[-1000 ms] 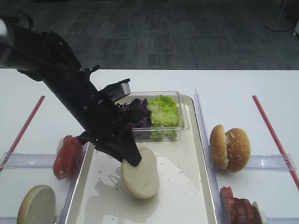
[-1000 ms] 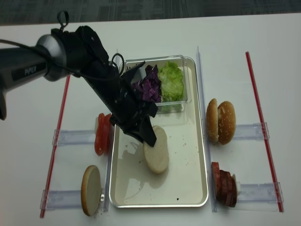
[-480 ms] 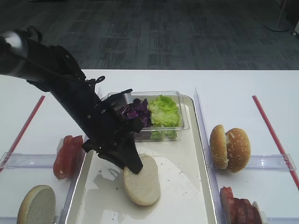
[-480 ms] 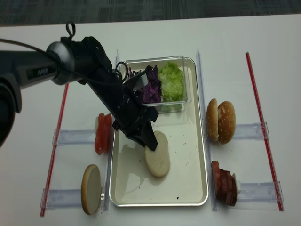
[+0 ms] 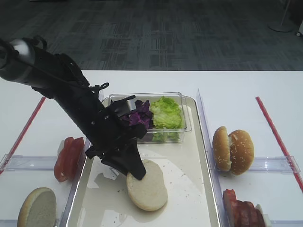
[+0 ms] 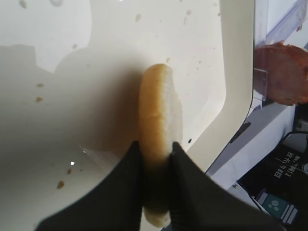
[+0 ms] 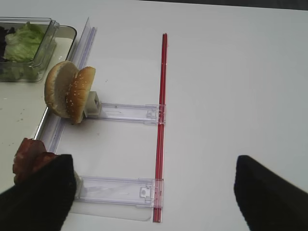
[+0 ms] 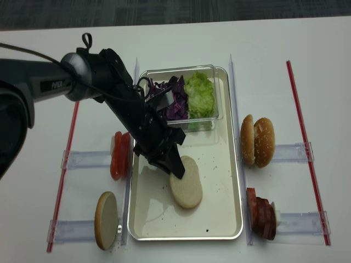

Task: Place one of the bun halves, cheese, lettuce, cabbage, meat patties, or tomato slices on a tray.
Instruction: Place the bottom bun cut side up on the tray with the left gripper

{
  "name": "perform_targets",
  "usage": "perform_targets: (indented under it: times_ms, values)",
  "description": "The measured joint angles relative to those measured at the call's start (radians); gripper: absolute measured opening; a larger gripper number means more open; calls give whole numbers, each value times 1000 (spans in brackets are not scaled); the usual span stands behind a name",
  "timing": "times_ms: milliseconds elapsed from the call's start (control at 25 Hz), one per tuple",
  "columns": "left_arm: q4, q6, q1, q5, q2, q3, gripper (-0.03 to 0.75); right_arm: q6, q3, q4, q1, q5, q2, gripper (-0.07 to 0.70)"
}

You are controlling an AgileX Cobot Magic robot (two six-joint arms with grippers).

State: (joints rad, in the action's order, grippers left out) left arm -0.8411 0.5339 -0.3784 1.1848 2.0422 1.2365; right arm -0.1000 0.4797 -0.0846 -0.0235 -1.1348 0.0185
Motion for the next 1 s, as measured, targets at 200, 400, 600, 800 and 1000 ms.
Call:
perform_targets:
  times_ms: [200, 400, 600, 800, 1000]
  values:
    - [2, 0, 0, 0, 0, 0, 79, 0, 0, 0, 0, 0, 0, 678]
    - [14, 0, 0, 0, 0, 2, 78, 0, 0, 0, 0, 0, 0, 678]
    - [22, 0, 0, 0, 0, 1, 80, 0, 0, 0, 0, 0, 0, 678]
    - [27, 0, 0, 0, 0, 1, 157, 0, 0, 0, 0, 0, 0, 678]
    - [31, 0, 0, 0, 0, 1, 225, 0, 0, 0, 0, 0, 0, 678]
